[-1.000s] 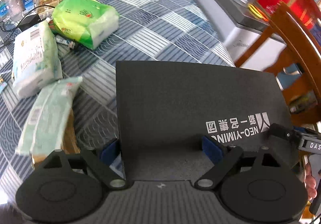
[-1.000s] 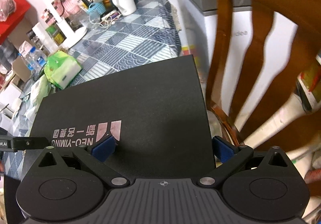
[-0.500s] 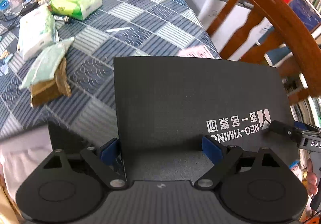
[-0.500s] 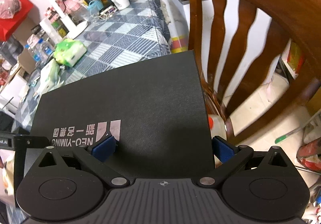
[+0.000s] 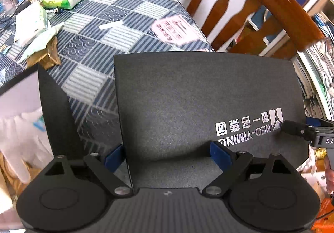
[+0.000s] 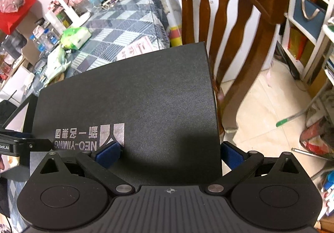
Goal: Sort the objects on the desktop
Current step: 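Carry the held lid with both grippers over the open box, then lower the lid onto the box opening with both grippers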
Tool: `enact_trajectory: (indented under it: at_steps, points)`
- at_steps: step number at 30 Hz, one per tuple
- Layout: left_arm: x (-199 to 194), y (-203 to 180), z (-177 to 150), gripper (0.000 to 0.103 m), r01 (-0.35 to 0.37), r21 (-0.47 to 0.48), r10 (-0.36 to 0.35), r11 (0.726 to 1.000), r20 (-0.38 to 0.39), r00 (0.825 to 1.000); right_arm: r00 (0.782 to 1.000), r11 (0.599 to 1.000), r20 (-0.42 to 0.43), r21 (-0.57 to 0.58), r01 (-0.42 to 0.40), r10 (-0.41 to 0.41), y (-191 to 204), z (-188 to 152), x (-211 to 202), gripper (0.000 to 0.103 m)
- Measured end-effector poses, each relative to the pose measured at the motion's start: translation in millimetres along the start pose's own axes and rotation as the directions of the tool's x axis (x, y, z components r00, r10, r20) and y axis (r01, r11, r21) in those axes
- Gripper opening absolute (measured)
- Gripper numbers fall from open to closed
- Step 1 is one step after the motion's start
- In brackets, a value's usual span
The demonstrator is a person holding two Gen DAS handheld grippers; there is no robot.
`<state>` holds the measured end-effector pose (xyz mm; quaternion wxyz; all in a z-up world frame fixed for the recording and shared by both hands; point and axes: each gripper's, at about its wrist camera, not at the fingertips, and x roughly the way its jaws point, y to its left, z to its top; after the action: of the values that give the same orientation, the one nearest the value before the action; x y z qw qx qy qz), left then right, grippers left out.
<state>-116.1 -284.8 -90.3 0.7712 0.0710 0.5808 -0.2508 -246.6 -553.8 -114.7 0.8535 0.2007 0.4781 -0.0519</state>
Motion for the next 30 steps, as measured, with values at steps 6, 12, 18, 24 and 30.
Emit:
enact_trajectory:
  at_steps: [6, 12, 18, 24, 30]
  points:
    - [-9.2, -22.4, -43.9, 0.103, 0.0, 0.045, 0.002, 0.999, -0.041, 0.999, 1.0, 1.0, -0.006, 0.005, 0.007, -0.007, -8.9, -36.4, -27.3, 0.102]
    - [-10.0, -30.3, -85.2, 0.103, 0.038, 0.038, -0.035, 0.999, -0.091, 0.995, 1.0, 1.0, -0.022, 0.005, 0.014, -0.014, -17.3, -72.9, -48.5, 0.102]
    - [-13.3, -16.4, -113.2, 0.103, 0.018, 0.012, -0.016, 1.0, -0.109, 0.994, 0.997, 1.0, -0.078, -0.028, -0.014, 0.011, -3.3, -102.4, -46.8, 0.102]
    - [-23.6, 15.8, -139.9, 0.103, -0.023, -0.026, 0.02, 0.999, -0.106, 0.994, 0.99, 0.996, -0.132, -0.064, -0.055, 0.046, 28.4, -125.2, -36.3, 0.102]
    - [-39.8, 64.5, -176.3, 0.103, -0.032, -0.065, 0.025, 0.997, -0.099, 0.995, 0.984, 0.992, -0.17, -0.109, -0.067, 0.048, 76.1, -148.5, -25.6, 0.102]
